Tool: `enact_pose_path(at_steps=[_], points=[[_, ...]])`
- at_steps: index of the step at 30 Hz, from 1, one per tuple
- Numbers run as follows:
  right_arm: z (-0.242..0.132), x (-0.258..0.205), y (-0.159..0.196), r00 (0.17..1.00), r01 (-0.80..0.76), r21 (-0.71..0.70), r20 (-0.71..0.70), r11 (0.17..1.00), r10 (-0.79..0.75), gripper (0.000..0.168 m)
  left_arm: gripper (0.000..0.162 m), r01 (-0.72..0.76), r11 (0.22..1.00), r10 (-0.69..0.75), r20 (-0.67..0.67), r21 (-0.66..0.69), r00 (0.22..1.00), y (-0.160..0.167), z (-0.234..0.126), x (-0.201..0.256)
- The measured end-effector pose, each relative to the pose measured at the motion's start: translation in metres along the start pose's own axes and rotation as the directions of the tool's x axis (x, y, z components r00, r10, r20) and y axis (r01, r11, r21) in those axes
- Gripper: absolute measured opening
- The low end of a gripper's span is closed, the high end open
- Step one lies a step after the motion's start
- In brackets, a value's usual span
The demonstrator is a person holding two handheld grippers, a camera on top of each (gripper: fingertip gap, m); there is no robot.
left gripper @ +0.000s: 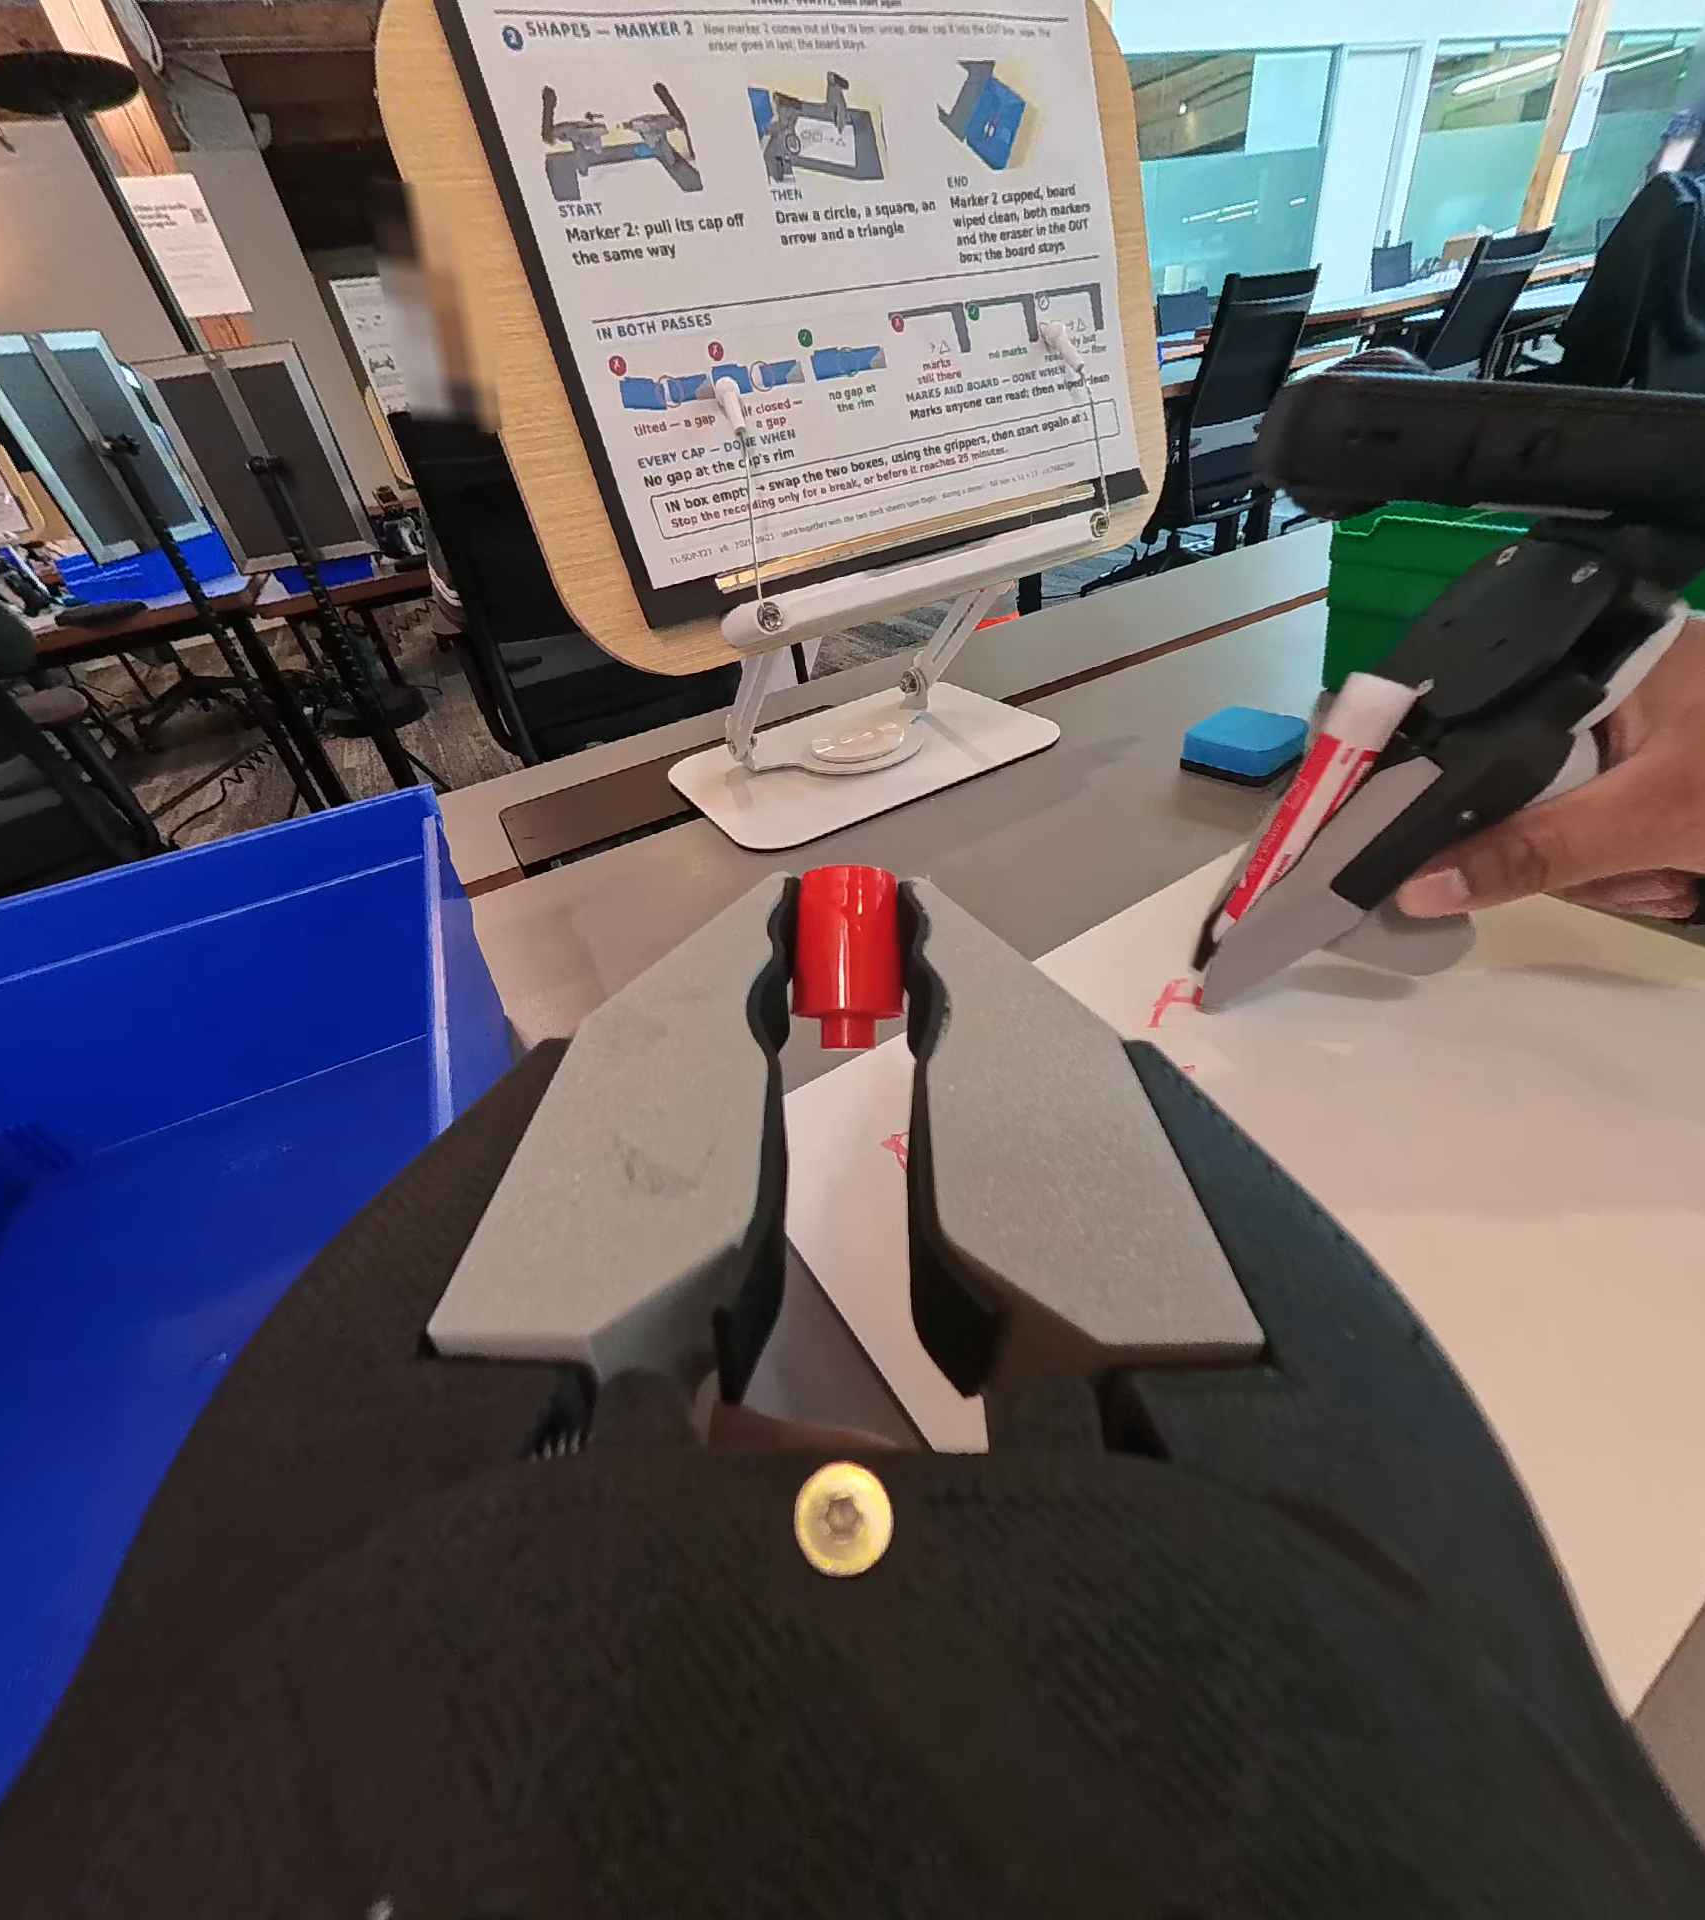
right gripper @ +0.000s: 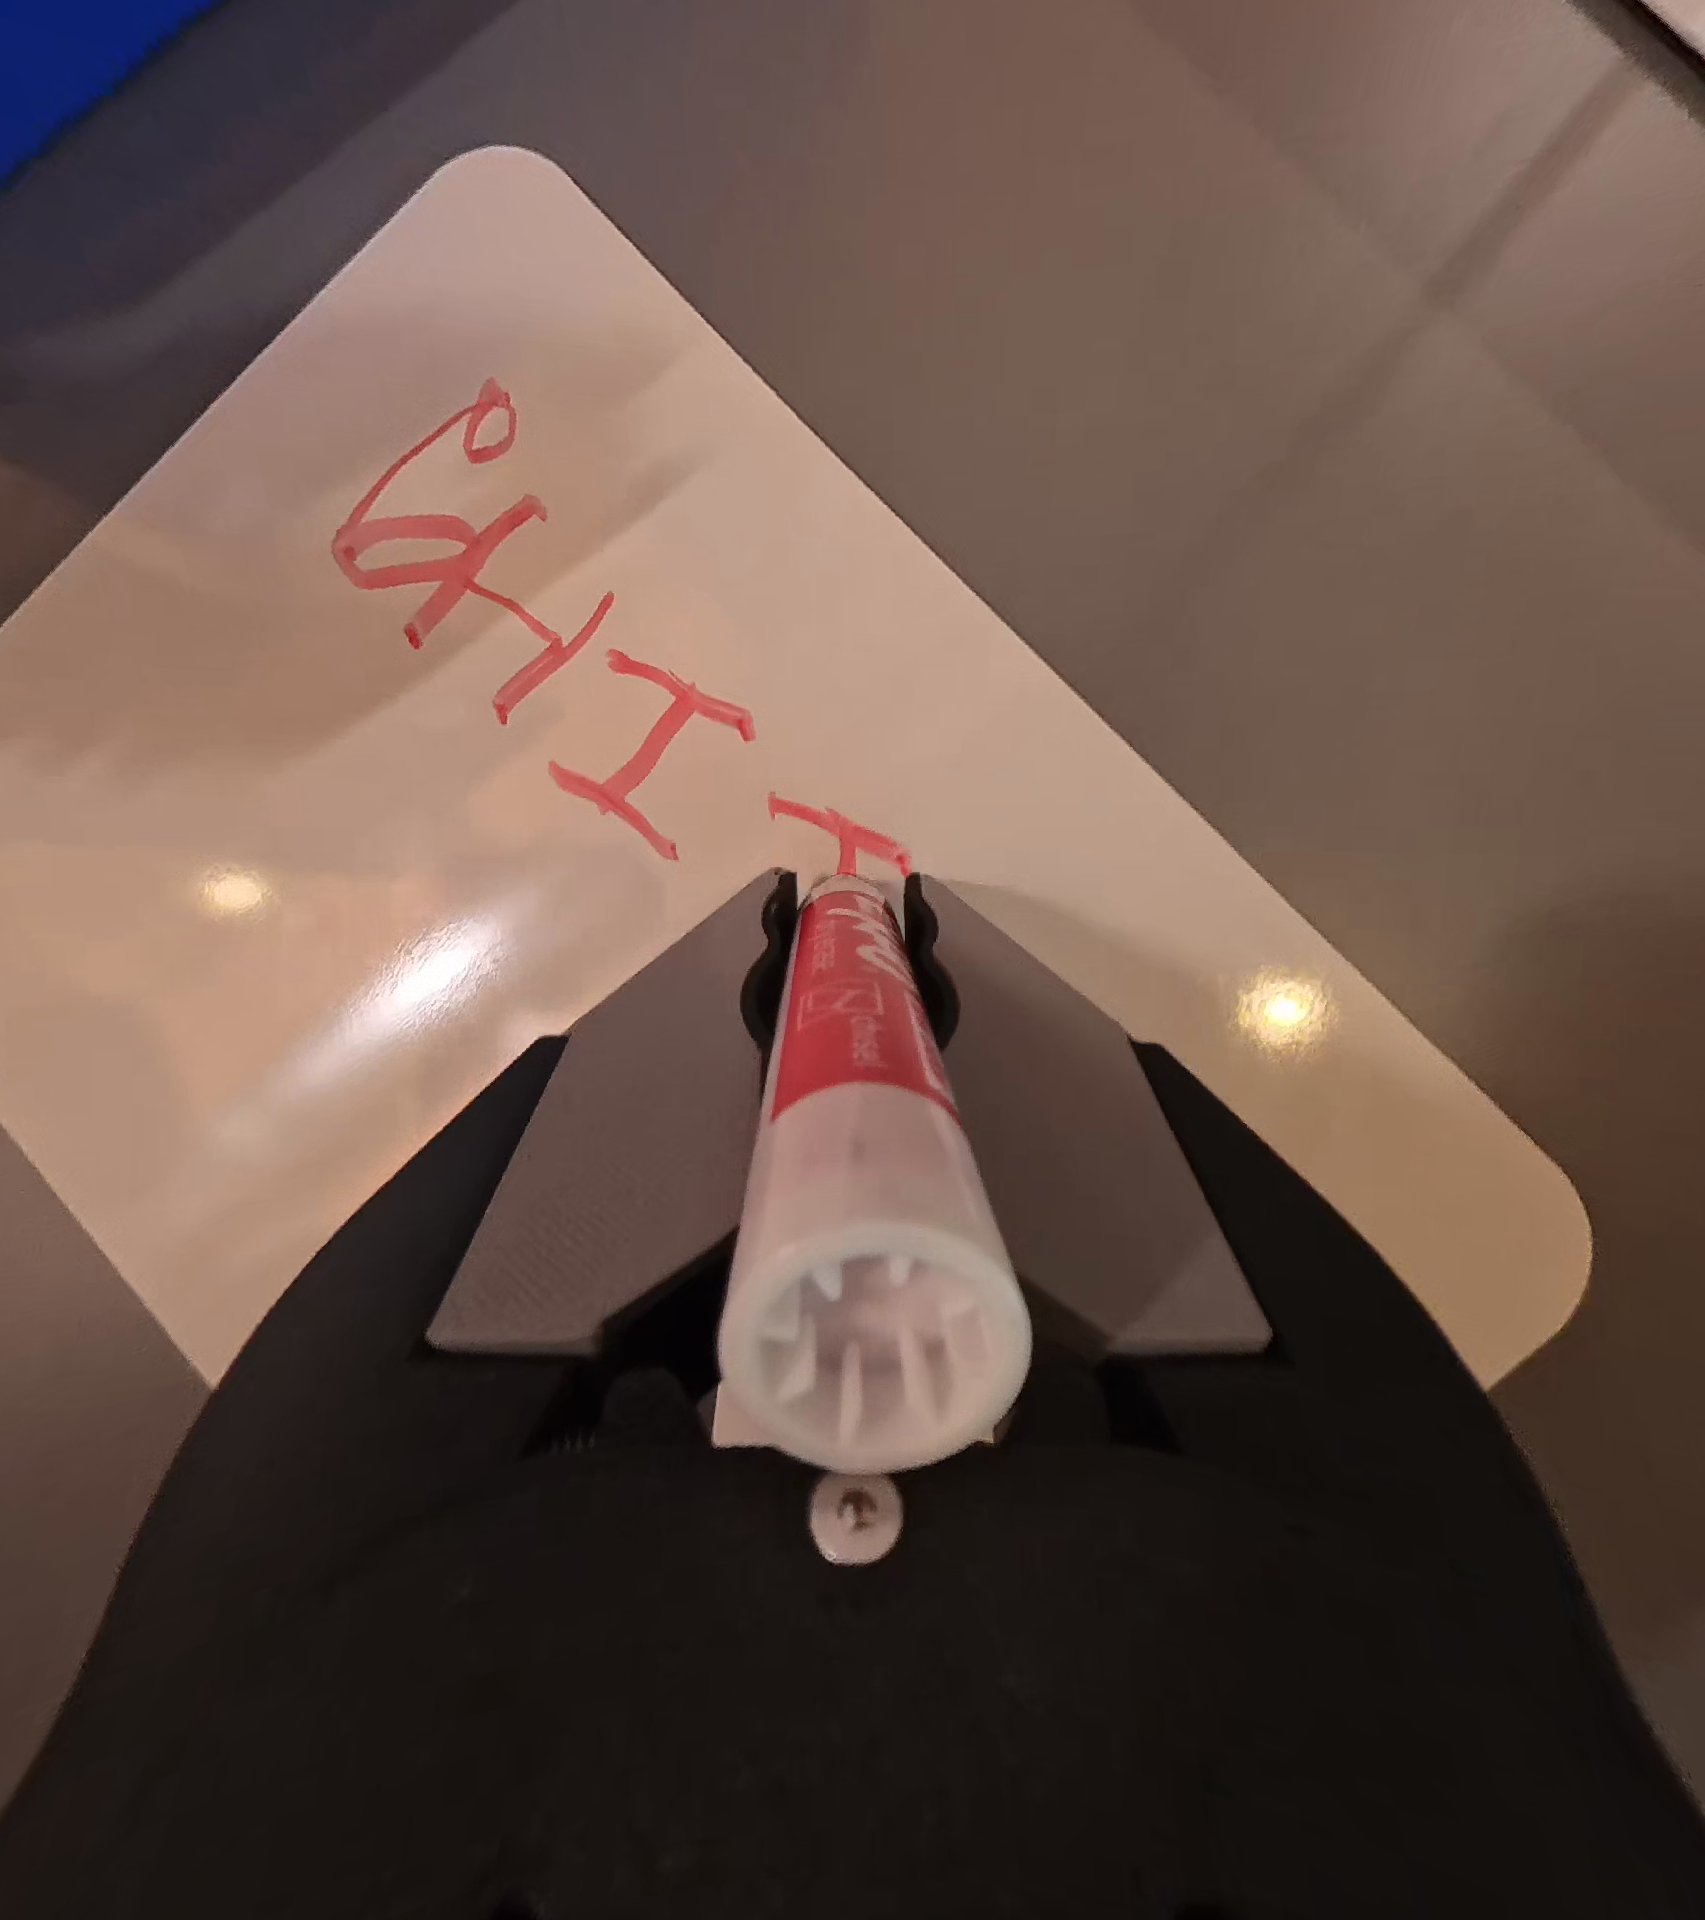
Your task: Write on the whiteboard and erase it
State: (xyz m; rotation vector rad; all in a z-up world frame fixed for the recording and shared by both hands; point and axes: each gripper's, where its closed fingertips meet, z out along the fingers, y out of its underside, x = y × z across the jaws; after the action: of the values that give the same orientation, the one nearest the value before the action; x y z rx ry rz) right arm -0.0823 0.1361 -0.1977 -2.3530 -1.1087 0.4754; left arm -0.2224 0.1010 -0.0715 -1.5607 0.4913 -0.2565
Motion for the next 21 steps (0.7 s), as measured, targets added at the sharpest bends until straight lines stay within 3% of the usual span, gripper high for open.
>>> enact_pose_path(at_steps=[1,7,15,21], points=[[-0.002,-0.002,0.003,1.0,-0.008,-0.014,0.02,1.0,0.008,0.018,0.016,-0.001,1.0,0.001,0.001,0.0,1.0,0.0,0.0,0.0],[-0.01,-0.025,0.018,0.992,0.026,-0.075,0.122,0.997,-0.016,0.018,0.016,-0.006,1.0,0.006,-0.001,-0.001,1.0,0.0,0.001,0.002],[-0.002,-0.029,0.007,0.995,0.054,-0.033,0.09,0.998,-0.051,0.019,0.016,-0.01,1.0,0.01,0.001,-0.006,1.0,0.001,0.001,0.002],[-0.014,-0.012,-0.002,0.997,-0.017,0.057,0.074,0.998,0.012,0.018,0.016,-0.013,1.0,0.013,-0.001,-0.006,1.0,0.001,0.001,0.003]])
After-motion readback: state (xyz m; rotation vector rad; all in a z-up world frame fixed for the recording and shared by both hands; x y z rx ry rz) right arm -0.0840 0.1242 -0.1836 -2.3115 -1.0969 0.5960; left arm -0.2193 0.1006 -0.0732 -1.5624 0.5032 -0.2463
